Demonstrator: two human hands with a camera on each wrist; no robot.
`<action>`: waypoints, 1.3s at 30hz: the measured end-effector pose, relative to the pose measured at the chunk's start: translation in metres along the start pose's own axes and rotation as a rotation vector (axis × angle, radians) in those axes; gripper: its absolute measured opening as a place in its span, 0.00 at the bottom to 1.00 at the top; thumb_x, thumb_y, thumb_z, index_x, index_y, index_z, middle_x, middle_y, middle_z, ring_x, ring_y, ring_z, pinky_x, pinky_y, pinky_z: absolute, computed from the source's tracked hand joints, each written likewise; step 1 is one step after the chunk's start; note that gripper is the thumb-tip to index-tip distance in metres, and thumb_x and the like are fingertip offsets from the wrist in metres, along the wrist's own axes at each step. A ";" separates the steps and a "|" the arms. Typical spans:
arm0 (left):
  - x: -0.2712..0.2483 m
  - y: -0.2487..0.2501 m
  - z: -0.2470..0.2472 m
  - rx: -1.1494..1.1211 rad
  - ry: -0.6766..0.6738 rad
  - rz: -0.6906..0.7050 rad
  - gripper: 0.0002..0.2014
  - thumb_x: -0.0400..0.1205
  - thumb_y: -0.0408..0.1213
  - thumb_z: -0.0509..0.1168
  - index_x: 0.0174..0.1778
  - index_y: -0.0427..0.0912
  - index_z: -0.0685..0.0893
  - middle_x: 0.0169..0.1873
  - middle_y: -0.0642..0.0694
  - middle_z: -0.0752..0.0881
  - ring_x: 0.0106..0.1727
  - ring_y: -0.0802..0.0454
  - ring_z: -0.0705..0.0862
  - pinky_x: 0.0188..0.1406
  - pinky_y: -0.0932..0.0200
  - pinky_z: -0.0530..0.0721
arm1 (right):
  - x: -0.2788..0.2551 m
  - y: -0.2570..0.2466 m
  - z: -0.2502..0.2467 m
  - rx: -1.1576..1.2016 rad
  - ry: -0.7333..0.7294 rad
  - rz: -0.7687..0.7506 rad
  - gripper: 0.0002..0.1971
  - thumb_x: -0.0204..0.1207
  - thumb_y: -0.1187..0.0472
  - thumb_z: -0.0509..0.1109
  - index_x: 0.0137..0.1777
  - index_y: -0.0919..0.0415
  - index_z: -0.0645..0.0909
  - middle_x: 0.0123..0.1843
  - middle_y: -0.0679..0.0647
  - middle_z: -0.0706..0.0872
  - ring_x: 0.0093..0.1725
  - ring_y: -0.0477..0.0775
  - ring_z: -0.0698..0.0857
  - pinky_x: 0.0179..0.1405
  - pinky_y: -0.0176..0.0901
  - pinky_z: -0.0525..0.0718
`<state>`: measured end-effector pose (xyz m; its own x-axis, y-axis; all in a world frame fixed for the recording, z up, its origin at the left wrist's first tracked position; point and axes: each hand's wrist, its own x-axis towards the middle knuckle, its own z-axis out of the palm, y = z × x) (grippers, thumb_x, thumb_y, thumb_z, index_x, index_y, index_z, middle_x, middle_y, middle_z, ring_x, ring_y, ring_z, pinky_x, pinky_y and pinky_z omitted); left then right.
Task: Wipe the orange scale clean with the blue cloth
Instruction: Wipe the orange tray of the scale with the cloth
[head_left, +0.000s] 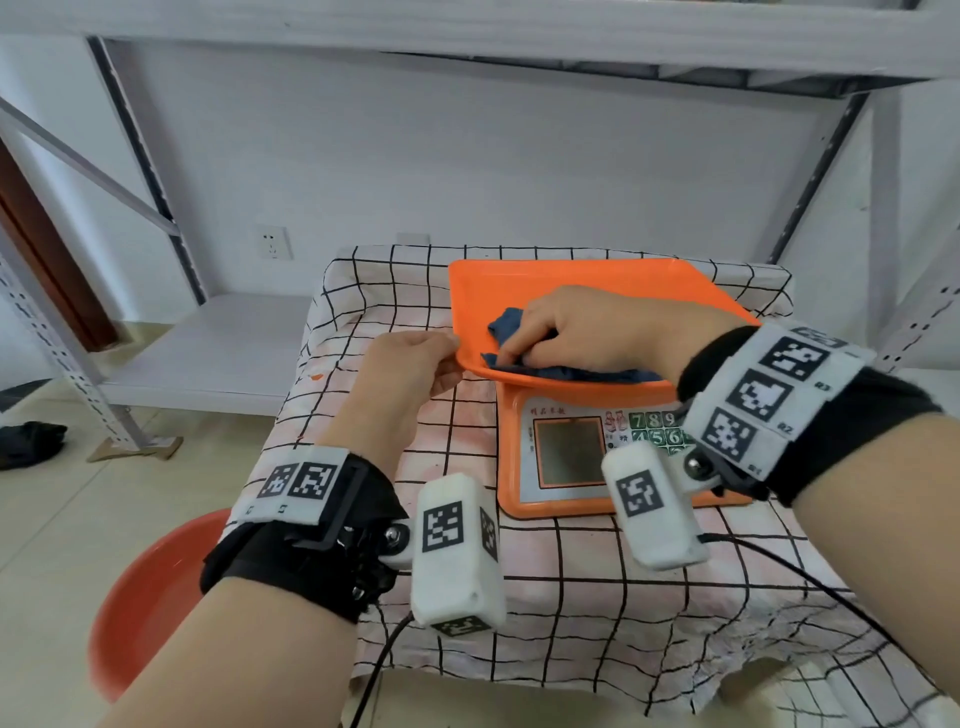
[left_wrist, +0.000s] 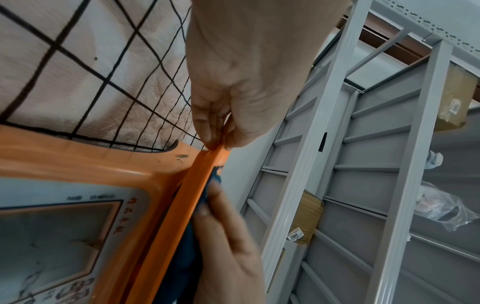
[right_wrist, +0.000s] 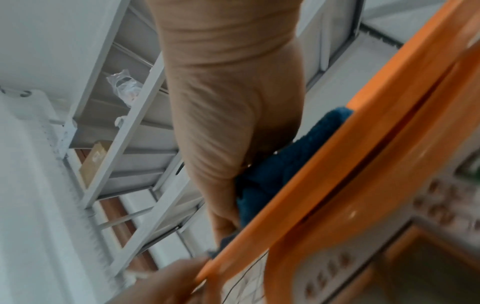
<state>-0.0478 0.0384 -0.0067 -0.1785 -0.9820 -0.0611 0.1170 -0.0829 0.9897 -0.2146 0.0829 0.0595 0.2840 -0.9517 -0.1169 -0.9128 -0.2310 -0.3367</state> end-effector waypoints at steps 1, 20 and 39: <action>0.000 0.000 0.000 -0.004 -0.004 -0.003 0.09 0.82 0.29 0.63 0.37 0.38 0.83 0.27 0.47 0.87 0.28 0.59 0.84 0.30 0.69 0.84 | -0.004 0.004 -0.002 0.022 0.009 0.025 0.17 0.77 0.66 0.64 0.45 0.42 0.87 0.40 0.38 0.80 0.43 0.37 0.78 0.46 0.33 0.72; 0.000 -0.001 0.000 0.020 0.013 0.002 0.07 0.83 0.30 0.63 0.41 0.37 0.84 0.34 0.43 0.86 0.31 0.57 0.84 0.30 0.69 0.85 | -0.001 -0.003 0.007 0.097 0.040 0.059 0.20 0.76 0.66 0.62 0.49 0.38 0.88 0.37 0.39 0.80 0.45 0.49 0.80 0.50 0.41 0.77; -0.001 -0.002 -0.001 0.006 0.001 0.006 0.06 0.83 0.29 0.63 0.42 0.33 0.85 0.34 0.43 0.86 0.28 0.60 0.84 0.28 0.70 0.83 | 0.002 -0.005 0.004 0.107 0.058 0.142 0.22 0.77 0.68 0.58 0.48 0.41 0.88 0.40 0.35 0.81 0.41 0.39 0.77 0.40 0.30 0.72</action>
<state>-0.0469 0.0391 -0.0088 -0.1772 -0.9826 -0.0550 0.1122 -0.0757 0.9908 -0.2082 0.0827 0.0574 0.1342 -0.9840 -0.1170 -0.9052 -0.0737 -0.4185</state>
